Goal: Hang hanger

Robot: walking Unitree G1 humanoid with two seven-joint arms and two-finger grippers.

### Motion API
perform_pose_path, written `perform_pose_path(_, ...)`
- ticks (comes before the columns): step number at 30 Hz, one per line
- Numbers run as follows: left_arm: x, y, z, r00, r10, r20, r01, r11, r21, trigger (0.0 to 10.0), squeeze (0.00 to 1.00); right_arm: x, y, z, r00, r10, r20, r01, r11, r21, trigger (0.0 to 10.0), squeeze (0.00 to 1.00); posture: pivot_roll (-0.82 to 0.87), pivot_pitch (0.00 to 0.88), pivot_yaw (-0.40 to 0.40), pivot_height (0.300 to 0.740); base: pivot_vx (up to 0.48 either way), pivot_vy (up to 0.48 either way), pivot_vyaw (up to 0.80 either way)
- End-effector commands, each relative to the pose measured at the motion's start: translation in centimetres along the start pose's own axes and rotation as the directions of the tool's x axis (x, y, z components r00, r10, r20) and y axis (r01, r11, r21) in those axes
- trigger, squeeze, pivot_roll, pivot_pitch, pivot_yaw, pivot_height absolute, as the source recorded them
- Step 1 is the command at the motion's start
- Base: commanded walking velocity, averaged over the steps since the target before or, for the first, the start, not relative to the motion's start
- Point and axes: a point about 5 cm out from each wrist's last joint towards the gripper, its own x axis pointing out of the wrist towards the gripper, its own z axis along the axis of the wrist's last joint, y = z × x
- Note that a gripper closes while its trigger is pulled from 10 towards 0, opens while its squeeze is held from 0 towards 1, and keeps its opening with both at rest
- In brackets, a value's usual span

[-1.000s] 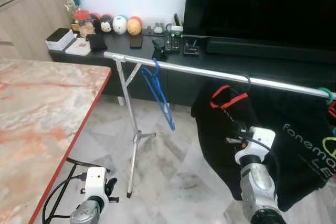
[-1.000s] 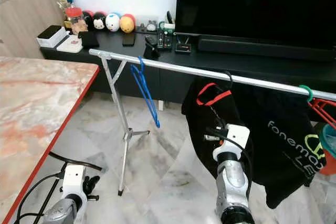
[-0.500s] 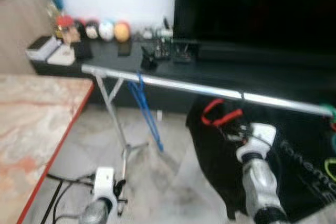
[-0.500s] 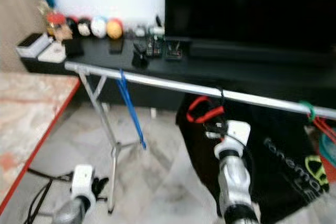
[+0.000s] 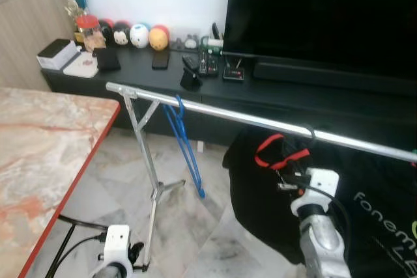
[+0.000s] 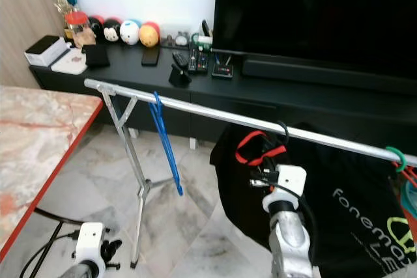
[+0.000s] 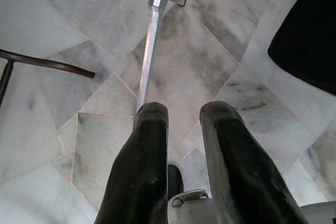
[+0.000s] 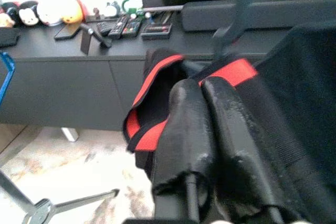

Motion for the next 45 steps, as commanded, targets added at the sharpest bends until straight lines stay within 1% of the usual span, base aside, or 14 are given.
perform_pose_path(1,-0.2,0.2,-0.5,0.999,0.001,-0.033,0.000,1.000,0.016,10.0,0.00,-0.1,-0.3,0.8,1.000,-0.002,0.008,0.002,1.000,-0.013,10.0,1.00,0.03,0.000,-0.021,0.740,0.000,0.000,0.00)
perform_pose_path(6,-0.1,0.3,-0.6,0.998,0.006,-0.056,-0.005,1.000,0.019,10.0,0.00,-0.7,-0.9,2.6,0.999,0.026,-0.021,-0.027,0.998,-0.048,10.0,1.00,0.02,0.000,-0.022,0.740,0.000,0.000,0.00)
perform_pose_path(11,-0.1,0.2,-0.7,0.997,-0.004,-0.076,0.007,1.000,0.029,10.0,0.00,-0.5,-1.7,2.3,0.997,0.025,-0.078,-0.031,0.996,-0.085,10.0,1.00,0.01,0.000,-0.019,0.740,0.000,0.000,0.00)
perform_pose_path(13,-0.1,0.1,-0.9,0.996,-0.007,-0.087,0.011,0.999,0.036,10.0,0.00,0.0,-2.4,1.6,0.987,-0.019,-0.158,0.002,0.994,-0.105,10.0,1.00,0.02,0.000,-0.019,0.740,0.000,0.000,0.00)
perform_pose_path(14,-0.1,0.0,-1.0,0.995,-0.008,-0.098,0.012,0.999,0.040,10.0,0.00,0.3,-2.6,0.8,0.967,-0.033,-0.253,0.003,0.993,-0.118,10.0,1.00,0.02,0.000,-0.024,0.740,0.000,0.000,0.00)
perform_pose_path(20,-0.1,-0.2,-1.2,0.994,-0.011,-0.106,0.015,0.999,0.037,10.0,0.00,1.4,-2.3,0.8,0.948,0.010,-0.318,-0.049,0.992,-0.114,10.0,1.00,0.04,0.000,-0.031,0.740,0.000,0.000,0.00)
perform_pose_path(22,-0.2,-0.2,-1.5,0.993,-0.009,-0.118,0.013,0.999,0.039,10.0,0.00,2.3,-2.0,1.4,0.950,0.029,-0.311,-0.048,0.997,-0.055,10.0,0.24,0.05,0.000,-0.035,0.740,0.000,0.000,0.00)
perform_pose_path(23,-0.3,-0.2,-1.6,0.993,-0.008,-0.122,0.013,0.999,0.039,10.0,0.00,2.6,-1.9,1.7,0.951,0.037,-0.305,-0.056,0.997,-0.053,10.0,0.00,0.05,0.000,-0.035,0.740,0.000,0.000,0.00)
perform_pose_path(29,-0.4,-0.4,-2.0,0.990,-0.014,-0.138,0.020,0.999,0.039,10.0,0.00,3.7,-1.1,2.3,0.945,0.089,-0.314,-0.100,0.995,-0.020,10.0,0.00,0.05,0.000,-0.035,0.740,0.000,0.000,0.00)
perform_pose_path(30,-0.4,-0.4,-2.1,0.990,-0.015,-0.140,0.020,0.999,0.038,10.0,0.00,3.9,-1.0,2.5,0.943,0.101,-0.317,-0.111,0.994,-0.014,10.0,0.09,0.06,0.000,-0.036,0.740,0.000,0.000,0.00)
perform_pose_path(31,-0.4,-0.4,-2.1,0.990,-0.015,-0.141,0.020,0.999,0.037,10.0,0.00,3.9,-1.0,2.6,0.943,0.103,-0.316,-0.113,0.993,-0.015,10.0,0.09,0.06,0.000,-0.036,0.740,0.000,0.000,0.00)
perform_pose_path(32,-0.5,-0.4,-2.2,0.990,-0.014,-0.142,0.020,0.999,0.037,10.0,0.00,4.0,-1.0,2.8,0.944,0.105,-0.313,-0.115,0.993,-0.012,10.0,1.00,0.06,0.000,-0.036,0.740,0.000,0.000,0.00)
perform_pose_path(37,-0.5,-0.4,-2.4,0.989,-0.014,-0.151,0.019,0.999,0.036,10.0,0.00,4.1,-1.5,4.1,0.946,0.105,-0.307,-0.114,0.993,-0.010,10.0,1.00,0.06,0.000,-0.039,0.740,0.000,0.000,0.00)
perform_pose_path(45,-0.7,-0.5,-2.7,0.986,-0.025,-0.165,0.031,0.999,0.034,10.0,0.00,1.9,-2.2,4.7,0.905,0.147,-0.400,-0.208,0.971,-0.114,10.0,1.00,0.03,0.000,-0.036,0.740,0.000,0.000,0.00)
